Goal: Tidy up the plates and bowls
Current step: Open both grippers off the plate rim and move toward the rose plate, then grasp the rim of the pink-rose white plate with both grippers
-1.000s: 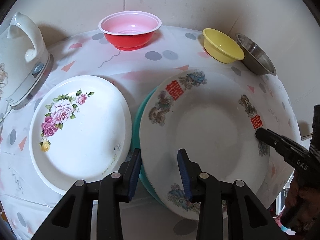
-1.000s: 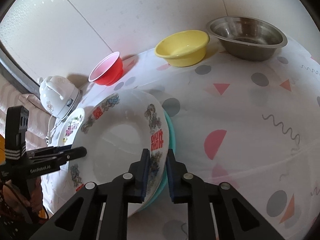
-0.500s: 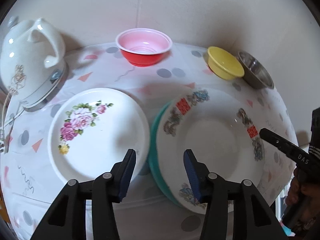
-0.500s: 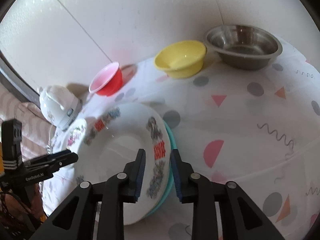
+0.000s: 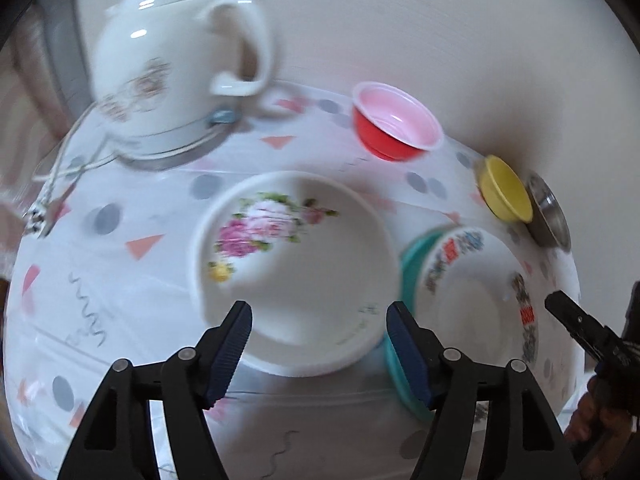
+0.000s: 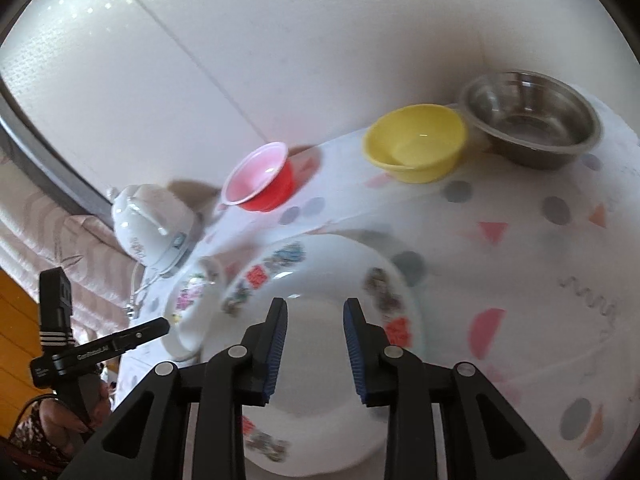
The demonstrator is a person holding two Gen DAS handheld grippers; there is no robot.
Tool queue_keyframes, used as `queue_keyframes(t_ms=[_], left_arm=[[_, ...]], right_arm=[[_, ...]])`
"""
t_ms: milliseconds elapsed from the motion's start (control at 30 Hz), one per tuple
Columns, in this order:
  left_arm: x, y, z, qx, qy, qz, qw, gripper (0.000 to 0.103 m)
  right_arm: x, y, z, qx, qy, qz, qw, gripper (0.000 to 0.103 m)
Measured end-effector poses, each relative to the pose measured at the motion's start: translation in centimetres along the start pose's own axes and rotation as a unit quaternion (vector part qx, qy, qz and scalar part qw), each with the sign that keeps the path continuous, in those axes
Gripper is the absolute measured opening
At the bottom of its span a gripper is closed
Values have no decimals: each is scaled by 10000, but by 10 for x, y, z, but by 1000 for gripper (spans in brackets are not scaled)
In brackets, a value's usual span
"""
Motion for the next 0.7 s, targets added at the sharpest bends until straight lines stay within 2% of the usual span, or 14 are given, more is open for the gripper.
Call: queue_keyframes(t_ms=[167, 433, 700], left_arm=[[-1, 6, 35, -299, 433, -81, 9986, 83], [10, 3, 77, -645, 1011, 86, 9927, 83], [20, -4, 88, -623, 1221, 219, 9903, 83]], right_arm=[[-8, -20, 35, -339, 287, 138, 9989, 31], [-9, -73, 83, -759, 688, 640, 9927, 32], [-7, -130, 115, -838, 667, 1208, 9869, 34]])
Point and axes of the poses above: each gripper's, at about its wrist camera, not at the fingertips, and y roughly against the way its jaws point, z to its left, x to its underside, the point moved 7 cm from there along -y, roughly the way its jaws point, and after that the axes turned 10 degrees about -z, right-handed, at the moved point
